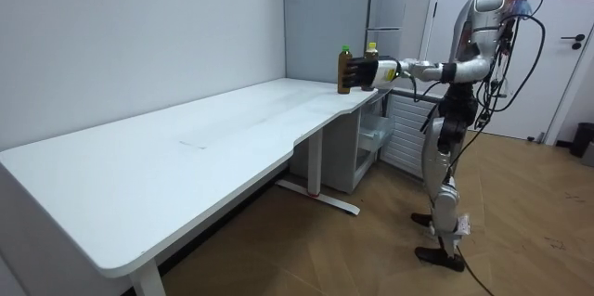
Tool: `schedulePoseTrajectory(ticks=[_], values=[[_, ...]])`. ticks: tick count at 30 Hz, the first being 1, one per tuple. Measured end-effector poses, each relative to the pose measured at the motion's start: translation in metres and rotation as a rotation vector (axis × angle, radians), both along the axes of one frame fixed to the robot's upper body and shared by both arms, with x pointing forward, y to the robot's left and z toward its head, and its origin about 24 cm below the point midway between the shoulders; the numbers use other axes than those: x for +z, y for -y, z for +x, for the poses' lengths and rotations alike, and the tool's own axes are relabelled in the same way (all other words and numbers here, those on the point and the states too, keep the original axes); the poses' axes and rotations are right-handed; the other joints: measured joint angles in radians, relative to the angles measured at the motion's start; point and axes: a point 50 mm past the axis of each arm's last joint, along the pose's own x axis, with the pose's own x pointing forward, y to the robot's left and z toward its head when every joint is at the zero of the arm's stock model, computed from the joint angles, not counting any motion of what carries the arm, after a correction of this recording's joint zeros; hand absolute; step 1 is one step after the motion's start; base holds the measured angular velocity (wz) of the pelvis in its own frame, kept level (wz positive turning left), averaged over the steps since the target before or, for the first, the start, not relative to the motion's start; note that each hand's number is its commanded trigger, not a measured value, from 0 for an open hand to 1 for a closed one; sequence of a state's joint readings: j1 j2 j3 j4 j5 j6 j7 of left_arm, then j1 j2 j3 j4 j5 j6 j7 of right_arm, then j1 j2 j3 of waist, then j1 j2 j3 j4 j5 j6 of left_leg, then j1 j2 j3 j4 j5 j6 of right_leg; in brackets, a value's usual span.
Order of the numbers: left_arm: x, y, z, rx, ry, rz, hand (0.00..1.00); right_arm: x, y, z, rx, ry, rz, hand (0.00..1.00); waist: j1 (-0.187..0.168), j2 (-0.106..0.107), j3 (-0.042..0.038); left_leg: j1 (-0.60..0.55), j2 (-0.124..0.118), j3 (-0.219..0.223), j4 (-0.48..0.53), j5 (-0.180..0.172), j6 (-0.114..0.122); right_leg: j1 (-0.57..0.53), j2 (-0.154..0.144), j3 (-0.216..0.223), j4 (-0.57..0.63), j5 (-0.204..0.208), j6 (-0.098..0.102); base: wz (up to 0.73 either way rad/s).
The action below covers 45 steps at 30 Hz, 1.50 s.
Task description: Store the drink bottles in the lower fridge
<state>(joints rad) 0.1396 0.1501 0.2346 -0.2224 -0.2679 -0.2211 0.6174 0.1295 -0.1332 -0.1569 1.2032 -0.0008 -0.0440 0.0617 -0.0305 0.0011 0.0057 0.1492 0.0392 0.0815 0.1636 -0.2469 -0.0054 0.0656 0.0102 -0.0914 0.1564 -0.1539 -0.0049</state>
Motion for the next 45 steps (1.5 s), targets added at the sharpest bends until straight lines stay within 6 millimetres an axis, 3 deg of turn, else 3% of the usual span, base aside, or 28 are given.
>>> schedulePoseTrajectory(ticks=[9, 13, 16, 19, 23, 28, 39, 45], values=[[0.049, 0.040, 0.012, -0.255, 0.110, 0.306, 0.00, 0.000, -0.001, 0.007, 0.016, 0.012, 0.007, 0.00, -0.038, 0.001, -0.0004, -0.005, 0.001, -0.004, 0.000, 0.000, 0.000, 0.006, 0.000, -0.010, -0.005, 0.001, 0.000, 0.03], [0.066, 0.063, 0.023, -0.426, 0.167, 0.399, 0.00, 0.002, 0.003, 0.011, 0.039, 0.027, 0.012, 0.00, -0.050, 0.012, 0.0058, -0.003, 0.000, -0.001, 0.000, 0.000, 0.000, 0.007, 0.000, -0.004, -0.005, 0.000, 0.000, -0.03], [0.066, 0.080, 0.028, -0.554, 0.159, 0.434, 0.00, 0.002, 0.005, 0.012, 0.053, 0.028, 0.021, 0.00, -0.050, 0.017, 0.0071, -0.006, 0.001, 0.002, 0.000, 0.000, 0.000, 0.000, 0.002, 0.007, -0.005, 0.000, 0.000, -0.08], [0.064, 0.087, 0.030, -0.640, 0.129, 0.472, 0.00, 0.002, 0.005, 0.013, 0.058, 0.019, 0.029, 0.00, -0.074, 0.018, 0.0066, -0.007, 0.002, 0.004, 0.000, 0.000, 0.000, -0.001, 0.003, 0.006, -0.006, 0.000, 0.000, -0.02], [0.071, 0.095, 0.037, -0.729, 0.122, 0.535, 0.00, 0.002, 0.006, 0.015, 0.058, 0.009, 0.031, 0.00, -0.081, 0.019, 0.0054, -0.007, 0.001, 0.004, 0.000, 0.000, 0.000, -0.001, 0.003, 0.007, -0.005, 0.001, 0.000, 0.00], [0.073, 0.109, 0.040, -0.857, 0.111, 0.598, 0.00, 0.003, 0.011, 0.015, 0.085, -0.019, 0.020, 0.00, -0.086, 0.035, -0.0046, 0.000, 0.002, 0.004, 0.000, 0.000, 0.000, 0.005, 0.003, 0.007, -0.003, 0.001, 0.000, 0.00], [0.064, 0.123, 0.042, -1.023, 0.037, 0.633, 0.00, 0.001, 0.009, 0.015, 0.121, -0.073, 0.022, 0.00, -0.102, 0.022, 0.0045, 0.003, 0.004, 0.015, 0.000, 0.000, 0.000, -0.002, 0.005, 0.010, -0.003, 0.002, -0.002, -0.01], [0.062, 0.124, 0.042, -1.054, 0.017, 0.641, 0.00, 0.001, 0.008, 0.014, 0.127, -0.083, 0.022, 0.00, -0.101, 0.024, 0.0032, 0.001, 0.004, 0.018, 0.000, 0.000, 0.000, -0.006, 0.006, 0.014, -0.002, 0.002, -0.002, -0.01]])
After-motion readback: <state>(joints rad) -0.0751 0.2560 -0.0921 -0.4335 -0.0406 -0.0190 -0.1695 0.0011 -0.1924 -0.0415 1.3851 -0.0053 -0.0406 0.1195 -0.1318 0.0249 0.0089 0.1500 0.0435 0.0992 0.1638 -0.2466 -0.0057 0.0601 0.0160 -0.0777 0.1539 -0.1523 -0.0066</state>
